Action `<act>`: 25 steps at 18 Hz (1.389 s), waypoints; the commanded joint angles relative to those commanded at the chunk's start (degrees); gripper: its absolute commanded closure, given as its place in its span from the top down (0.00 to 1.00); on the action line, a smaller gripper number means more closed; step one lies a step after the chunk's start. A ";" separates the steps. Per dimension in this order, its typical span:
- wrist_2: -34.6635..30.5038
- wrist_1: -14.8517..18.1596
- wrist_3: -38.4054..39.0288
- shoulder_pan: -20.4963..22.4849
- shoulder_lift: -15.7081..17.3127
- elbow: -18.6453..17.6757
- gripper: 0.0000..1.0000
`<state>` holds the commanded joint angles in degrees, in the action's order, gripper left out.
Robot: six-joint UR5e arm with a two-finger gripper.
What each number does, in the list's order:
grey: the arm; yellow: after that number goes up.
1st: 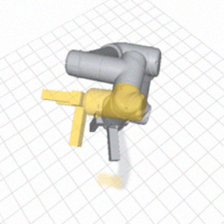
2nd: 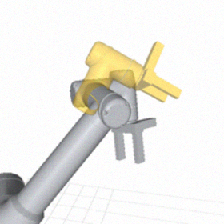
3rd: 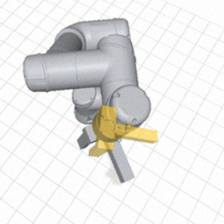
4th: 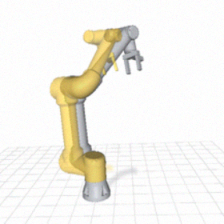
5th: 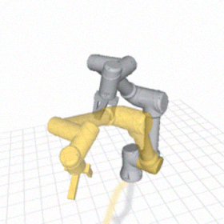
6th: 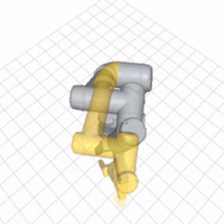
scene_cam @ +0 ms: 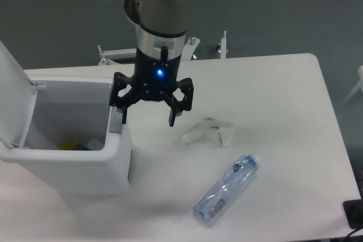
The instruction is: Open the trash can
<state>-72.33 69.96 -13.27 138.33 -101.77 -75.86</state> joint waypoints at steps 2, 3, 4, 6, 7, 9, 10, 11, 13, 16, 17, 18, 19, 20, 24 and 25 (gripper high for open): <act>-0.44 0.09 -1.31 1.58 -1.06 1.24 1.00; -1.48 0.17 -4.62 2.37 -1.15 1.07 1.00; -3.06 0.26 -8.92 2.81 -1.15 0.72 1.00; -7.45 0.96 -17.11 3.17 -1.41 0.54 1.00; -8.25 0.97 -19.14 4.04 -1.94 0.28 1.00; -8.26 0.97 -22.04 5.27 -3.08 0.27 1.00; -8.35 1.14 -23.97 6.32 -3.61 0.01 1.00; -8.35 0.88 -26.95 8.07 -3.78 -0.95 1.00; -8.70 1.32 -31.27 9.75 -3.96 -1.39 1.00; -9.66 1.40 -37.07 12.57 -5.01 -1.92 1.00; -10.63 1.49 -38.57 12.84 -5.10 -2.10 1.00; -11.33 1.67 -39.98 13.27 -5.02 -2.36 1.00; -11.86 1.93 -41.47 13.63 -5.10 -2.80 1.00; -12.39 1.93 -43.57 14.15 -5.45 -2.89 1.00; -16.60 4.13 -52.10 14.86 -6.95 -2.89 1.00; -17.05 4.04 -52.82 15.21 -7.39 -2.80 1.00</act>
<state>-89.38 74.00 -66.09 153.54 -109.16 -78.66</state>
